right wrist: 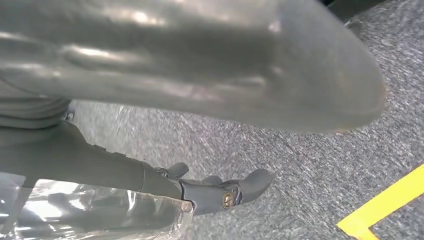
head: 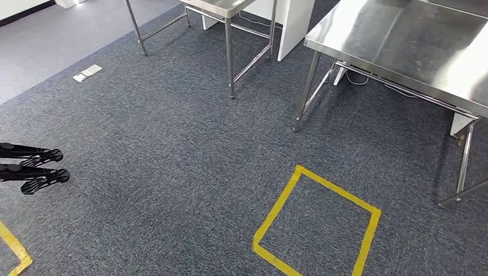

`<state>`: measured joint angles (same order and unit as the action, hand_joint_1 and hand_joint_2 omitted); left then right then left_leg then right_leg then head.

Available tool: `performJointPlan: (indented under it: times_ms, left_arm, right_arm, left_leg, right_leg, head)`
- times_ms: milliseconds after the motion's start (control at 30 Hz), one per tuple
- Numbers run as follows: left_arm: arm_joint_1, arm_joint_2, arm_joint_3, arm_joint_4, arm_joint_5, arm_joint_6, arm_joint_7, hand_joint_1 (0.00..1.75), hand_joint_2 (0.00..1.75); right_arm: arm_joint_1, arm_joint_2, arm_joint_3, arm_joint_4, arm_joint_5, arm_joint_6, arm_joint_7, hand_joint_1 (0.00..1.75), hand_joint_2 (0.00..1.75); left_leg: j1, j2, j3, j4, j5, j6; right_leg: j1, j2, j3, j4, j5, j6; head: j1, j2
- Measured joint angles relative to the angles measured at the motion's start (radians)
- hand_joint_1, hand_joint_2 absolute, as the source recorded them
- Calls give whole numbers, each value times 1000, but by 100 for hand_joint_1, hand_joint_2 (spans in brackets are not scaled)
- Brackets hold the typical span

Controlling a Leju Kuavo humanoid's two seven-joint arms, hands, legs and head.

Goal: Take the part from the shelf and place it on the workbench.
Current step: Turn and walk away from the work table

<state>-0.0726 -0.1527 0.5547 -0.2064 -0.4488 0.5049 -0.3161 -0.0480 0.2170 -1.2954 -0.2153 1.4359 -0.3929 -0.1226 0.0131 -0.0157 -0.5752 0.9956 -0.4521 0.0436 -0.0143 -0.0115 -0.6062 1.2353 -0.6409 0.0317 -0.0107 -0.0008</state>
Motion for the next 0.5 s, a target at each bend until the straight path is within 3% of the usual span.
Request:
performJointPlan:
  times_ms: [33,67,100,167,200,267,333,400,467,500]
  left_arm:
    - [1,0,0,0,0,-1,1,0,87]
    - [2,-1,0,0,0,-1,1,0,44]
    - [3,-1,0,0,0,-2,2,0,0]
    - [3,-1,0,0,-1,-4,3,0,0]
    - [3,-1,0,0,-1,-6,4,0,0]
    - [4,-1,0,0,-2,-7,5,0,0]
    - [5,0,1,0,-1,-7,6,0,0]
    - [5,1,3,0,0,-7,5,0,0]
    - [4,1,6,0,2,-7,4,0,0]
    - [3,1,8,0,2,-7,4,0,0]
  right_arm:
    - [2,0,1,0,0,2,1,0,0]
    - [3,0,1,0,1,4,1,0,0]
    - [3,-1,2,0,1,6,2,0,0]
    - [3,-1,3,-1,1,10,2,0,0]
    - [3,0,3,-1,2,14,2,0,0]
    - [2,1,5,-1,6,28,2,0,0]
    - [1,1,10,-1,12,50,3,0,0]
    - [2,1,16,-2,17,71,4,0,0]
    - [4,0,19,-3,21,85,5,0,0]
    - [5,0,20,-3,22,89,5,0,0]
  left_leg:
    - [0,-14,-1,0,1,0]
    - [0,-26,-1,1,1,0]
    - [0,-39,-1,2,2,-1]
    - [0,-62,0,5,2,-8]
    - [-2,-72,-1,7,2,-13]
    - [-4,-83,-3,8,1,-25]
    - [-1,-88,-6,7,1,-37]
    - [0,-59,-26,46,-27,-45]
    - [-1,-13,-81,164,-96,-51]
    - [0,-2,-115,234,-129,-53]
  right_leg:
    - [0,5,-21,41,-10,4]
    - [0,7,-25,49,-5,11]
    - [-1,9,-7,8,19,21]
    - [-8,33,58,-138,83,35]
    - [-10,45,84,-201,108,35]
    - [-6,57,97,-240,122,19]
    - [-6,43,102,-242,127,0]
    - [-12,27,107,-246,134,-17]
    - [-11,7,105,-247,135,-30]
    - [-8,-3,105,-247,134,-34]
  head:
    - [0,0]
    - [0,0]
    - [0,0]
    - [2,0]
    - [2,0]
    - [2,0]
    - [2,0]
    - [-1,0]
    - [-5,0]
    - [-7,0]
